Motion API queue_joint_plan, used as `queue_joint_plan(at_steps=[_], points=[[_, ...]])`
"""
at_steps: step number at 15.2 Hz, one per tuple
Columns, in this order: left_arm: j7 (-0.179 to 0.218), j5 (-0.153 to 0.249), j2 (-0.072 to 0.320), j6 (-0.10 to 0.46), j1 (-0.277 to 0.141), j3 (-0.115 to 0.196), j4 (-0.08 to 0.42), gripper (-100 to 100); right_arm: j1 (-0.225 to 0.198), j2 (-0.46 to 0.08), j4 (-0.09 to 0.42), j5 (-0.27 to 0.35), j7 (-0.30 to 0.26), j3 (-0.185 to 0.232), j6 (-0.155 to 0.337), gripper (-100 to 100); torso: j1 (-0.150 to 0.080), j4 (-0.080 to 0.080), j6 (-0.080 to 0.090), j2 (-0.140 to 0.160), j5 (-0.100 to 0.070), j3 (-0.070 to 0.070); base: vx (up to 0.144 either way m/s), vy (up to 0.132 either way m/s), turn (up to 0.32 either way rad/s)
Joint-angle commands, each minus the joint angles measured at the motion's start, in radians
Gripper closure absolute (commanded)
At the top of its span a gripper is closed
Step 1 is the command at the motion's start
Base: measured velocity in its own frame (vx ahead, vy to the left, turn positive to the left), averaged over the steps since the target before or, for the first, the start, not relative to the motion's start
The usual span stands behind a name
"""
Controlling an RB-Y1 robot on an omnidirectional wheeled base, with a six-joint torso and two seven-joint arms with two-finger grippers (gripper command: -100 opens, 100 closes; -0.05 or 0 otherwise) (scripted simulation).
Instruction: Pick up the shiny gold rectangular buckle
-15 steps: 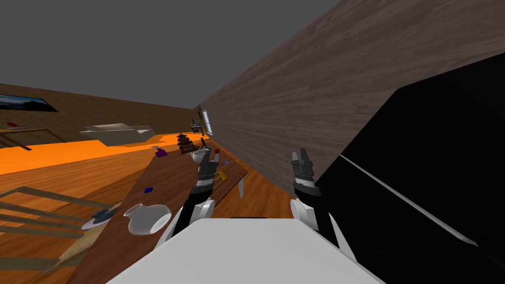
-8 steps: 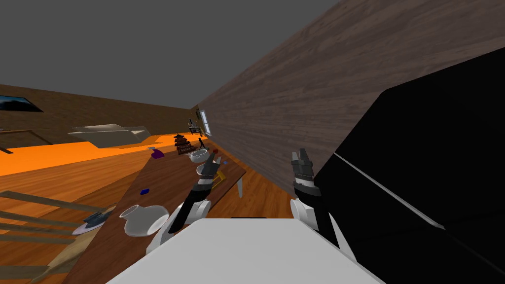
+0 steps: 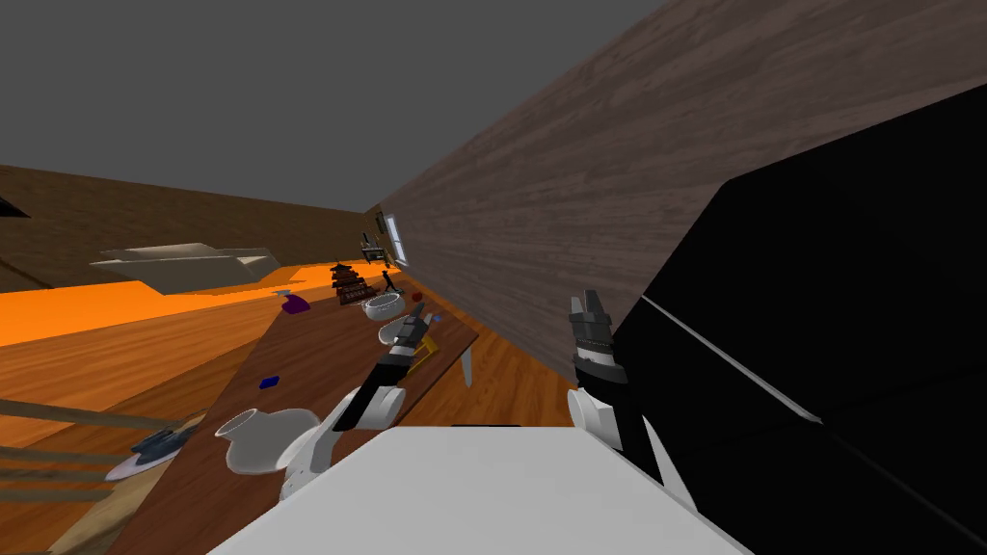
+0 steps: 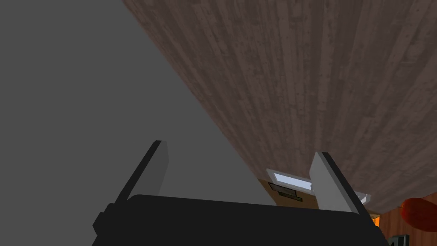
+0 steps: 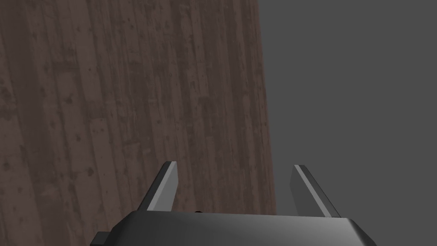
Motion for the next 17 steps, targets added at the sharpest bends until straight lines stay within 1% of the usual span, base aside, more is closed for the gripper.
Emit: queue_joint_plan(at_steps=[1,2,3,4,5,6,7,8,9,10,11,12,13,14,15,16,17], points=[[0.014,0.017,0.022,0.043,-0.006,0.010,0.018,-100,0.000,0.000,0.000,0.000,0.000,0.000,0.000,0,0.000,0.000,0.000,0.000,0.000,0.000,-0.003,-0.001,-0.068],[0.030,0.038,0.046,0.068,-0.021,0.021,0.053,-100,0.000,0.000,0.000,0.000,0.000,0.000,0.000,0,0.000,0.000,0.000,0.000,0.000,0.000,-0.002,0.000,-0.075],[0.030,0.038,0.046,0.087,-0.021,0.021,0.053,-100,0.000,0.000,0.000,0.000,0.000,0.000,0.000,0,0.000,0.000,0.000,0.000,0.000,0.000,-0.001,0.002,-0.054],[0.047,0.060,0.069,0.111,-0.037,0.033,0.090,-100,0.000,0.000,0.000,0.000,0.000,0.000,0.000,0,0.000,0.000,0.000,0.000,0.000,0.000,-0.001,0.002,-0.071],[0.047,0.060,0.069,0.129,-0.037,0.033,0.090,-100,0.000,0.000,0.000,0.000,0.000,0.000,0.000,0,0.000,0.000,0.000,0.000,0.000,0.000,0.000,0.003,-0.062],[0.047,0.060,0.069,0.132,-0.037,0.033,0.090,-100,0.000,0.000,0.000,0.000,0.000,0.000,0.000,0,0.000,0.000,0.000,0.000,0.000,0.000,0.000,0.004,-0.016],[0.064,0.083,0.091,0.167,-0.053,0.045,0.128,-100,0.000,0.000,0.000,0.000,0.000,0.000,0.000,0,0.000,0.000,0.000,0.000,0.000,0.000,0.000,0.002,-0.049],[0.064,0.083,0.091,0.179,-0.053,0.045,0.128,-100,0.000,0.000,0.000,0.000,0.000,0.000,0.000,0,0.000,0.000,0.000,0.000,0.000,0.000,0.000,0.002,-0.065],[0.064,0.083,0.091,0.179,-0.053,0.045,0.128,-100,0.000,0.000,0.000,0.000,0.000,0.000,0.000,0,0.000,0.000,0.000,0.000,0.000,0.000,0.000,0.003,-0.025],[0.082,0.106,0.111,0.213,-0.070,0.058,0.167,-100,0.000,0.000,0.000,0.000,0.000,0.000,0.000,0,0.000,0.000,0.000,0.000,0.000,0.000,0.000,0.002,-0.066],[0.082,0.106,0.111,0.228,-0.070,0.058,0.167,-100,0.000,0.000,0.000,0.000,0.000,0.000,0.000,0,0.000,0.000,0.000,0.000,0.000,0.000,0.001,0.004,-0.064],[0.101,0.130,0.130,0.252,-0.087,0.071,0.203,-100,0.000,0.000,0.000,0.000,0.000,0.000,0.000,0,0.000,0.000,0.000,0.000,0.000,0.000,0.002,0.004,-0.089],[0.101,0.130,0.130,0.272,-0.087,0.071,0.207,-100,0.000,0.000,0.000,0.000,0.000,0.000,0.000,0,0.000,0.000,0.000,0.000,0.000,0.000,0.002,0.005,-0.070],[0.101,0.130,0.130,0.278,-0.087,0.071,0.207,-100,0.000,0.000,0.000,0.000,0.000,0.000,0.000,0,0.001,0.000,0.000,0.000,0.000,0.000,0.001,0.006,-0.012],[0.119,0.155,0.149,0.308,-0.104,0.084,0.247,-100,0.000,0.000,0.000,0.000,0.000,0.000,0.000,0,0.000,0.000,0.000,0.000,0.000,0.000,0.001,0.005,-0.042],[0.119,0.155,0.149,0.326,-0.104,0.084,0.248,-100,0.000,0.000,0.000,0.000,0.000,0.000,0.000,0,0.001,0.000,0.000,0.000,0.000,0.000,0.002,0.005,-0.062],[0.119,0.155,0.149,0.329,-0.104,0.084,0.248,-100,0.000,0.000,0.000,0.000,0.000,0.000,0.000,0,0.000,0.000,0.000,0.000,0.000,0.000,0.002,0.005,-0.033]])
